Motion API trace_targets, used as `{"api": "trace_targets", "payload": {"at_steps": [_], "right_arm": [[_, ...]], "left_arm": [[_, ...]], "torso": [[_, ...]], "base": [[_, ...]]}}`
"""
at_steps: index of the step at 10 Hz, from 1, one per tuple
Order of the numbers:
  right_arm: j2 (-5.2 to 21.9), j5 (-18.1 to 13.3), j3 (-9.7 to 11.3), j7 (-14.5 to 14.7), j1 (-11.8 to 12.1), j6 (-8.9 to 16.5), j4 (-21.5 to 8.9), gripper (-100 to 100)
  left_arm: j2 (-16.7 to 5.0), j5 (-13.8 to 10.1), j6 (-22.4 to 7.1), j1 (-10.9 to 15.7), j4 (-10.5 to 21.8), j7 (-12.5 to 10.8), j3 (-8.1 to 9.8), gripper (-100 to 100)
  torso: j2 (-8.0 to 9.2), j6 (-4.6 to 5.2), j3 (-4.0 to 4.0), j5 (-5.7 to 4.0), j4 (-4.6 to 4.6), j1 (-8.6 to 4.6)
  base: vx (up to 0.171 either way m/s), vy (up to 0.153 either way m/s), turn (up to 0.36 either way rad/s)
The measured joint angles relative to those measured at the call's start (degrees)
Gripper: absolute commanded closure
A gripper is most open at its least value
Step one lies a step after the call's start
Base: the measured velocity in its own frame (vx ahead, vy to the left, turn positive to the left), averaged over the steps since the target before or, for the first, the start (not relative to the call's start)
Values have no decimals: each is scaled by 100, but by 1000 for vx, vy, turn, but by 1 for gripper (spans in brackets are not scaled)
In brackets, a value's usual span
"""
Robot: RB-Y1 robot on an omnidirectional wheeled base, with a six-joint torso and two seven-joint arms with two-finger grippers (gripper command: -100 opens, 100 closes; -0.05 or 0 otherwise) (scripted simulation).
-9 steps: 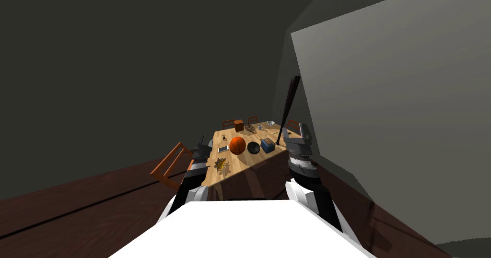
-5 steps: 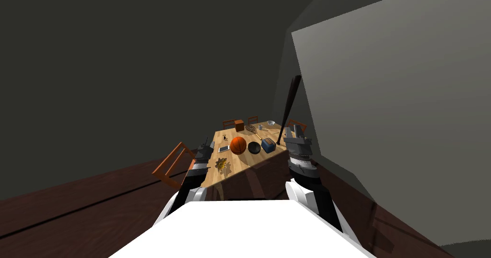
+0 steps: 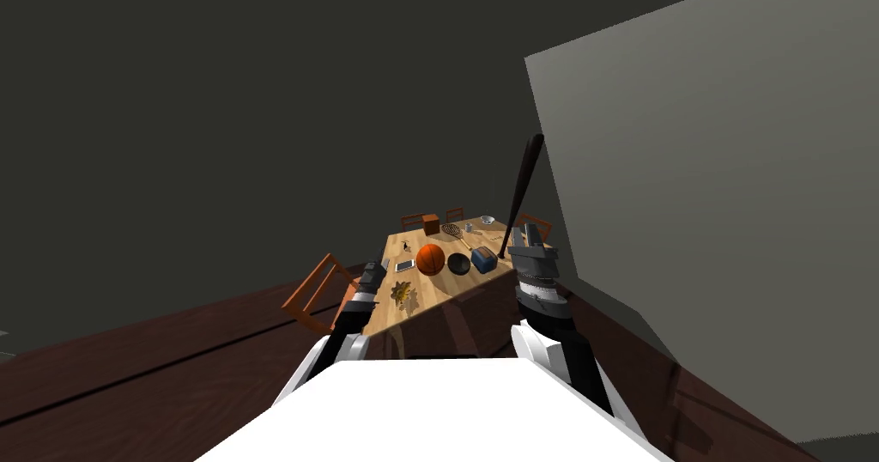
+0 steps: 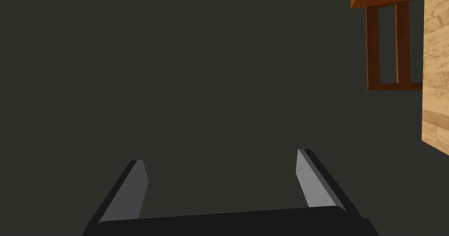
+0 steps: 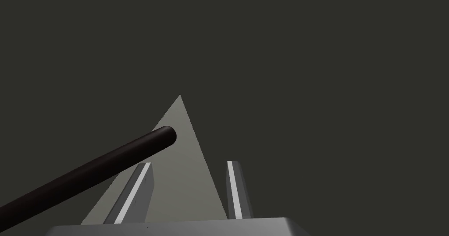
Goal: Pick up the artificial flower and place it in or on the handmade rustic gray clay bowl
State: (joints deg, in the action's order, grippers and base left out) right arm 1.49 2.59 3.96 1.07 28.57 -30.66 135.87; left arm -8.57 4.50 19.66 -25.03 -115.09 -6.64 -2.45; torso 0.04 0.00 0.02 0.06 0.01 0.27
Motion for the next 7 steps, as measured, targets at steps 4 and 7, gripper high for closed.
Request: {"api": "trace_targets", "payload": {"at_steps": [4,7], "right_arm": [[0,0,0,0,0,0,0,0],[0,0,0,0,0,0,0,0]], "left_arm": [[-150,69,-58,219,521,-31,-41,-100],[-275,126,-118,406,988,-74,-110,-100]], "torso": [[-1,0,-1,-3,0,-14],[1,-1,1,0,0,-3]], "base": [[-12,41,6],[-17,65,-1]]}}
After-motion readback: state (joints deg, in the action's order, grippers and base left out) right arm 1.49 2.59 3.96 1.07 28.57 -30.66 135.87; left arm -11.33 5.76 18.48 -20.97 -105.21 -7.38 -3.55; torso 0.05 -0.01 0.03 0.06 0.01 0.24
